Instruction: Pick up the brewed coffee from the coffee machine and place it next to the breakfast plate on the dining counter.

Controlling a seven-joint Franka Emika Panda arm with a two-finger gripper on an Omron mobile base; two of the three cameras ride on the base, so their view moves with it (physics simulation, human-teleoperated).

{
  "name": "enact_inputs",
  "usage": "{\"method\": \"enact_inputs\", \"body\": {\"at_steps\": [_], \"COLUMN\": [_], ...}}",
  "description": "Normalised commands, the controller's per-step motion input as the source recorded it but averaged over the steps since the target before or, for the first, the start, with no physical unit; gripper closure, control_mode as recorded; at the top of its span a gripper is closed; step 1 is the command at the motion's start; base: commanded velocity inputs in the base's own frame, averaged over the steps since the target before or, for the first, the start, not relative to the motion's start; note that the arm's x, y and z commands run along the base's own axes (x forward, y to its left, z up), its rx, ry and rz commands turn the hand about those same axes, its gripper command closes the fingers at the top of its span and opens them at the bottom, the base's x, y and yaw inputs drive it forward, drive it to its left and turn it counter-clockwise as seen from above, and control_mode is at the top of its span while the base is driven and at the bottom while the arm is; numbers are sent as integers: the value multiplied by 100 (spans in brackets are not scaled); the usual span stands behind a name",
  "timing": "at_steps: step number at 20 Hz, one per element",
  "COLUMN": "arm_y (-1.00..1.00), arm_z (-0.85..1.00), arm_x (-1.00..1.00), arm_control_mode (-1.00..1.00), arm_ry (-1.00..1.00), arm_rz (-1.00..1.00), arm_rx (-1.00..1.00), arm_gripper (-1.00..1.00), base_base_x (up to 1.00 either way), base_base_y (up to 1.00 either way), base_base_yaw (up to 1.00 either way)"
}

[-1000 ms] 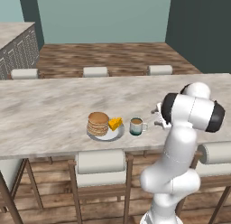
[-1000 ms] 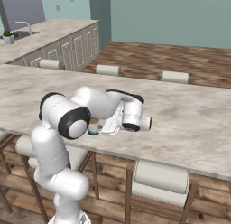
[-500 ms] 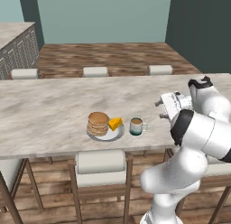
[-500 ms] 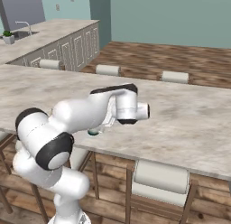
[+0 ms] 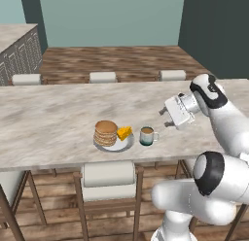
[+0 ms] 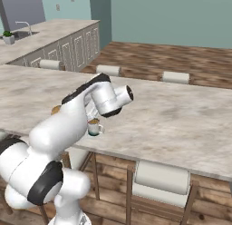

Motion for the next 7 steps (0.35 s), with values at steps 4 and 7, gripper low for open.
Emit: {"method": "enact_inputs", "body": {"at_steps": [4,7], "arm_y": [56,72], "arm_z": [7,2], "arm_x": [-5,0], "arm_control_mode": [-100,-100], "arm_ry": [27,32], "arm_rz": [0,-1], "arm_rx": [-22,-23], "arm_gripper": [-100,-100], "base_base_x": [0,0], "base_base_y": [0,0], "base_base_yaw": [0,0]}}
